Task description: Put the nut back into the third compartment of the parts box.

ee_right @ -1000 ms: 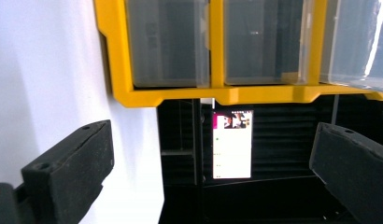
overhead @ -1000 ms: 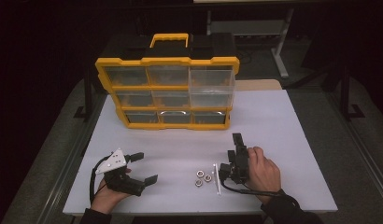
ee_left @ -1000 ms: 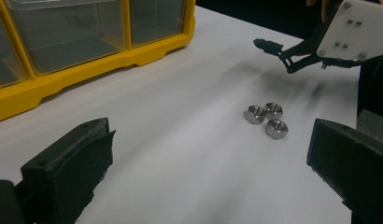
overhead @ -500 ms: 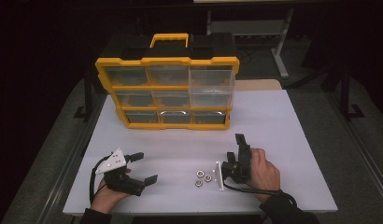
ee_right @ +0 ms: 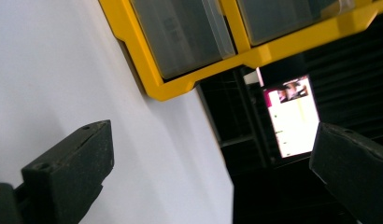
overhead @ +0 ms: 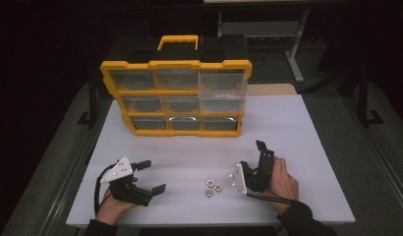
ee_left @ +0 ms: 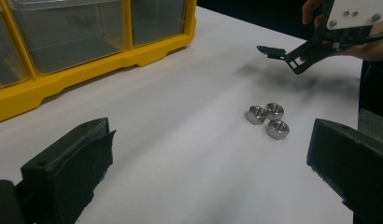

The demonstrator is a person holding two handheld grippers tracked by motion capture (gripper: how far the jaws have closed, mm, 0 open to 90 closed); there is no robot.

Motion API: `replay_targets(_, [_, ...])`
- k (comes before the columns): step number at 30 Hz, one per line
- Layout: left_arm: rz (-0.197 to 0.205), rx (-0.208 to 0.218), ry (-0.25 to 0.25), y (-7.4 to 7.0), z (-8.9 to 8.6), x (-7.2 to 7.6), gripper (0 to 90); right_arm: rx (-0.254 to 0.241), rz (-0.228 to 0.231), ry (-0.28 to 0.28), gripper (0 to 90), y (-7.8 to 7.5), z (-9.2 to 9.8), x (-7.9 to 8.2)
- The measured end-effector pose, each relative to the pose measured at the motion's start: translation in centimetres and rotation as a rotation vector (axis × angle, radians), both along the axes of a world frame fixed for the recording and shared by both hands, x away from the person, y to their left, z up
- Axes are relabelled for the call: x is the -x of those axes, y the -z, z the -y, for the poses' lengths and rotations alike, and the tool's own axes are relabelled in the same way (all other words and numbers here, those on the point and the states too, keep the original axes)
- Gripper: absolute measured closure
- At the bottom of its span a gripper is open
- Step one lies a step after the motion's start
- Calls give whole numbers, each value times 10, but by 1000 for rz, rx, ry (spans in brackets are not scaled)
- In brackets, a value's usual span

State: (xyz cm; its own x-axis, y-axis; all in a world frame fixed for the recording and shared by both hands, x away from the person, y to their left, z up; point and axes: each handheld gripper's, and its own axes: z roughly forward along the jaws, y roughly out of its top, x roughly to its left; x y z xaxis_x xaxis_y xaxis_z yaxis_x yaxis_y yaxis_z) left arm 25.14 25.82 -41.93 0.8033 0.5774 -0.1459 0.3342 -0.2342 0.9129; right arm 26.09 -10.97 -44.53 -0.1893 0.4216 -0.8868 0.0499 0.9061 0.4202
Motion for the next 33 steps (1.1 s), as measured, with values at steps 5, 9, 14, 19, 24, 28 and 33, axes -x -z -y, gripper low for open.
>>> replay_targets(5, [-3,0,0,1,0,0,0,-81,-45,13,0,-3,6,-1])
replay_targets(9, [-1,-7,3,0,0,0,0,-104,-68,17,0,-5,12,-2])
replay_targets(14, [1,-7,3,0,0,0,0,-178,-102,36,0,-8,18,-2])
replay_targets(19, [1,1,-1,0,-1,0,0,-253,-144,40,0,-12,24,-3])
replay_targets(24, [5,-1,1,-1,0,0,0,-328,-203,36,0,-12,31,-5])
replay_targets(28, [8,2,0,0,0,0,0,-408,-239,30,0,-15,37,-6])
replay_targets(33, [9,4,-4,-1,-1,0,0,-545,-308,14,0,-19,46,-7])
